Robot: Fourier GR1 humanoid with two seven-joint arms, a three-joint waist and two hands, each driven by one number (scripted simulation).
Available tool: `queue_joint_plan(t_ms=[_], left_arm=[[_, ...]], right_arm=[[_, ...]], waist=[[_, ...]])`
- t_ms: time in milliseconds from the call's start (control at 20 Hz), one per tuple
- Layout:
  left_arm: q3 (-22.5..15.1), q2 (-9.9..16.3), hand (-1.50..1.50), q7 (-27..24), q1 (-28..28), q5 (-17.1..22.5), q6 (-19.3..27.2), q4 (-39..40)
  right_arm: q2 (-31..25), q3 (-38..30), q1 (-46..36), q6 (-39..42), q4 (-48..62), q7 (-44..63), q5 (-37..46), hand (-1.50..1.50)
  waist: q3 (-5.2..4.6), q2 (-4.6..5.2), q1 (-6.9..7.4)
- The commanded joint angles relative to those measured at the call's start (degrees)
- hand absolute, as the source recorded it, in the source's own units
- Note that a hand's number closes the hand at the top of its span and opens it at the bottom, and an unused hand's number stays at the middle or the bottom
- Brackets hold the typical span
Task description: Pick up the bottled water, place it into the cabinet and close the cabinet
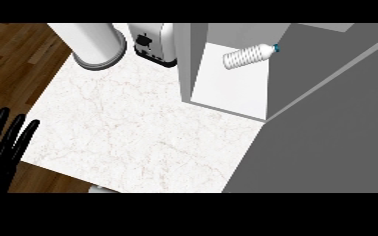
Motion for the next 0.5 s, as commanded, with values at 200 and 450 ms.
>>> queue_joint_plan(t_ms=[200, 450], left_arm=[[1.0, 0.6, -1.50, 0.2, -0.1, 0.9, -1.1, 0.4], [2.1, 1.0, -1.50, 0.0, -0.9, 1.7, -1.7, 1.0]], right_arm=[[3.9, 4.3, -5.5, -0.9, 0.3, 5.3, -0.3, 1.50], [5.5, 5.5, -4.2, -1.2, 2.0, 6.0, -3.5, 1.50]], waist=[[-0.03, 0.58, 0.40], [0.07, 1.57, 0.34]])
